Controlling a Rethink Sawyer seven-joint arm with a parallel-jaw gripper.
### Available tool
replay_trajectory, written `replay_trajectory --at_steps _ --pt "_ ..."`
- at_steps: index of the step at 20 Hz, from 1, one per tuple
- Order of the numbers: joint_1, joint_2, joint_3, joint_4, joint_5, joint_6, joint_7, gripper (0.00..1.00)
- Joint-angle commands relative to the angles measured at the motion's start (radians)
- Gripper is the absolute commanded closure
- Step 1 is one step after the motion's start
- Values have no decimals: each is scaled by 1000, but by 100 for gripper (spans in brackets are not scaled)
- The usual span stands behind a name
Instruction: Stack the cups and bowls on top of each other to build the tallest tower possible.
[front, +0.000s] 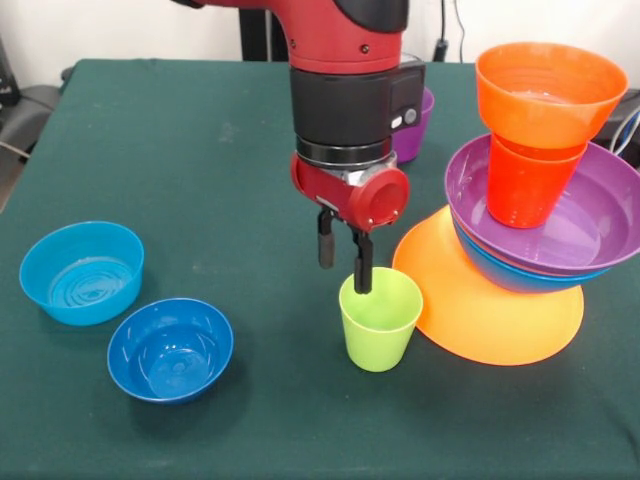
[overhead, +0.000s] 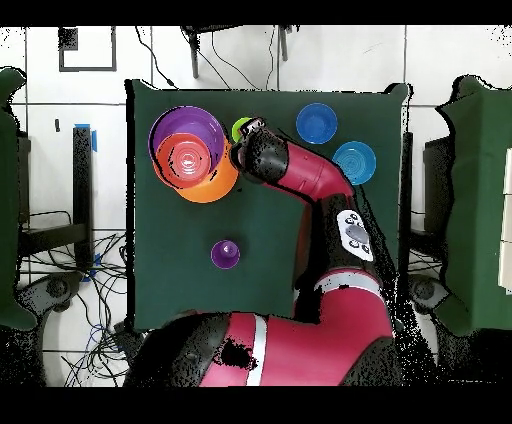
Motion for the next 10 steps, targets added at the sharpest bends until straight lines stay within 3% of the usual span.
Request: replay_trajectory --at_steps 1,10 --pt "-1 61 115 -65 9 -18 55 0" --pt "16 77 82 -48 -16 7 50 0"
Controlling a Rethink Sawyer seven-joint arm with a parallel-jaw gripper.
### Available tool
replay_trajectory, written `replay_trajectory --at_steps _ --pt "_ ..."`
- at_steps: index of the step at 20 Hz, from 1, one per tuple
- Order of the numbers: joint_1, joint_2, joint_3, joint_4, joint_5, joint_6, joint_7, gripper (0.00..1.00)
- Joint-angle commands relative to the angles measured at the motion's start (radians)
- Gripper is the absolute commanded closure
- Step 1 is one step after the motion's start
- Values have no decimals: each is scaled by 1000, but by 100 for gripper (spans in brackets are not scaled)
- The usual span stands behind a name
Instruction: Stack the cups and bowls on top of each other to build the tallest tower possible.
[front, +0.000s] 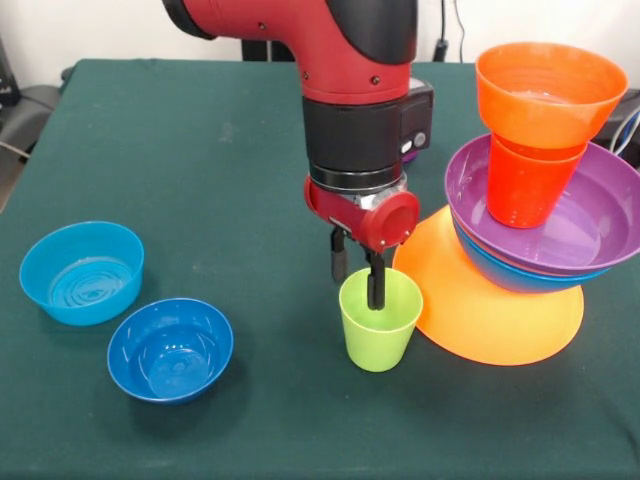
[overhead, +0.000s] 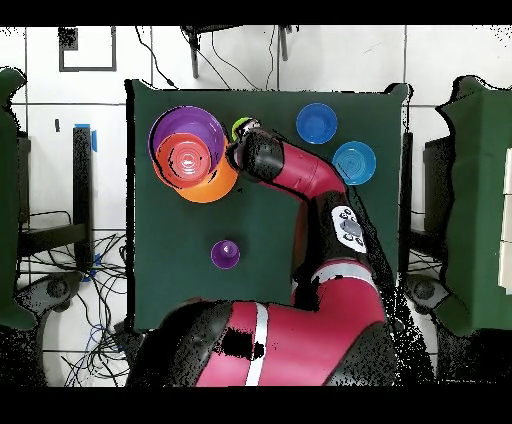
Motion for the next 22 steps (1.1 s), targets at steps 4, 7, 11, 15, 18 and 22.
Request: replay_trajectory --at_steps 4,7,11,15,18,22 --pt "25 28 45 -16 -25 5 52 0" --pt "38 31 23 -26 -29 14 52 0" --pt "47 30 11 -30 -28 22 54 0" --pt "50 28 4 -35 -37 32 39 0" --pt "58 28 -9 -41 -45 17 34 100" --pt "56 28 -7 -44 -50 9 24 100"
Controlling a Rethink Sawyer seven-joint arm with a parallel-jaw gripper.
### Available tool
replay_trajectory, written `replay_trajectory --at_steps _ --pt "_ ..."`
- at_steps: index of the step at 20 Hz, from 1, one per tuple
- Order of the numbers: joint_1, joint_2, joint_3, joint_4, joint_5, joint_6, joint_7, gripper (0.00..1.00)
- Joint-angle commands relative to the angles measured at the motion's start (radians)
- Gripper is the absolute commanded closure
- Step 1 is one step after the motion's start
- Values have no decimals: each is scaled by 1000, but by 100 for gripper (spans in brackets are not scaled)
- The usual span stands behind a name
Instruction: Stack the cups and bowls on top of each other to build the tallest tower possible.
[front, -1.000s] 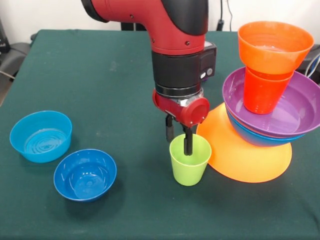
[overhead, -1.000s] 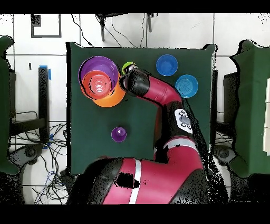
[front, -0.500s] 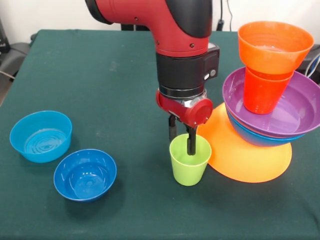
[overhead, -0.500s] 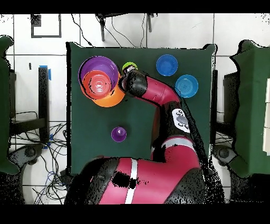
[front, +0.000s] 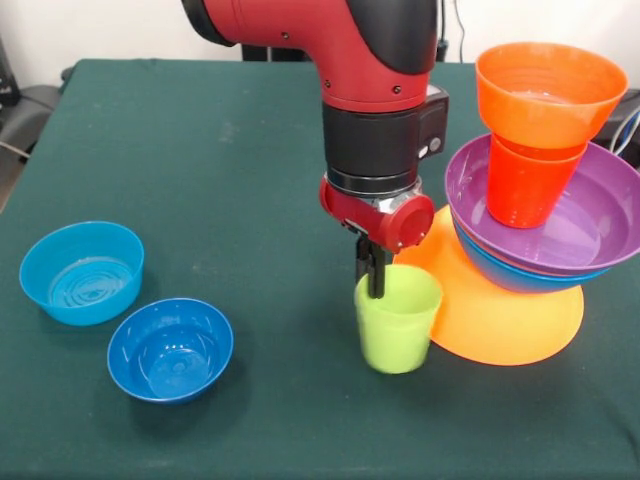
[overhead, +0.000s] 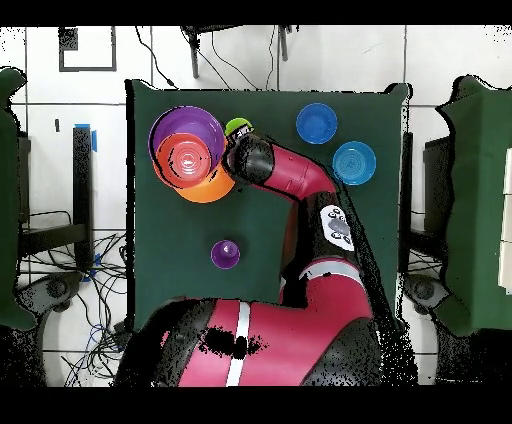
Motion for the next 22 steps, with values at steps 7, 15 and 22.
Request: replay_trajectory --at_steps 7,15,22 --pt "27 11 12 -44 -29 31 43 100" --pt "3 -92 41 30 -27 64 26 100" --pt "7 -231 40 60 -13 199 10 100"
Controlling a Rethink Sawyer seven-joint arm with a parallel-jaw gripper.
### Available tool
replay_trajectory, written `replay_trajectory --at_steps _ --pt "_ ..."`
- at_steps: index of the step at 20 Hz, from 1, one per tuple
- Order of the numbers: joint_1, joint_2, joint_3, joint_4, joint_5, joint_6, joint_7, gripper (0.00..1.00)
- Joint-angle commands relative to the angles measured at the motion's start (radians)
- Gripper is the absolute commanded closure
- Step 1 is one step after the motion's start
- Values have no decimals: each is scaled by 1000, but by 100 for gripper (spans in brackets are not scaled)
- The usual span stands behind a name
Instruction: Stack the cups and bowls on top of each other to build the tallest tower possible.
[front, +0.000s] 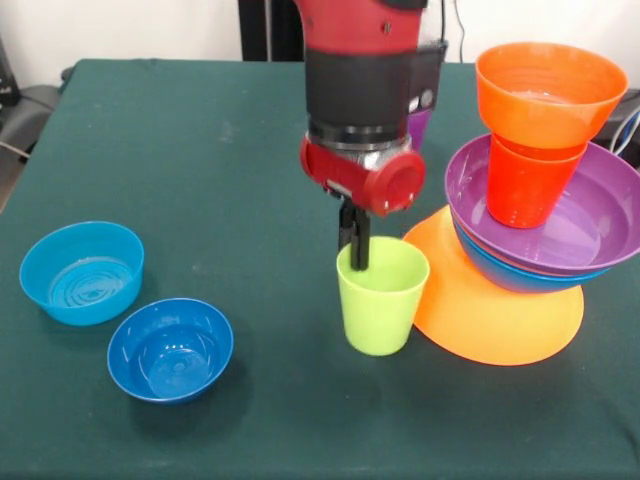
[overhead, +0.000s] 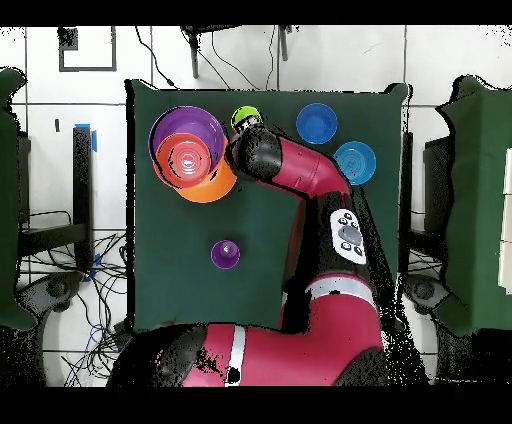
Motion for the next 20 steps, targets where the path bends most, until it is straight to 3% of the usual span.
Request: replay_trajectory --at_steps 1,8,12,17,20 --pt "0 -138 78 42 -10 164 4 100" --pt "9 -194 37 -12 -45 268 -24 100" --pt "-7 -215 4 -20 -92 271 -66 100" --pt "-60 -249 29 6 -108 255 -122 100" --pt "-40 -299 12 -14 -102 352 -95 100"
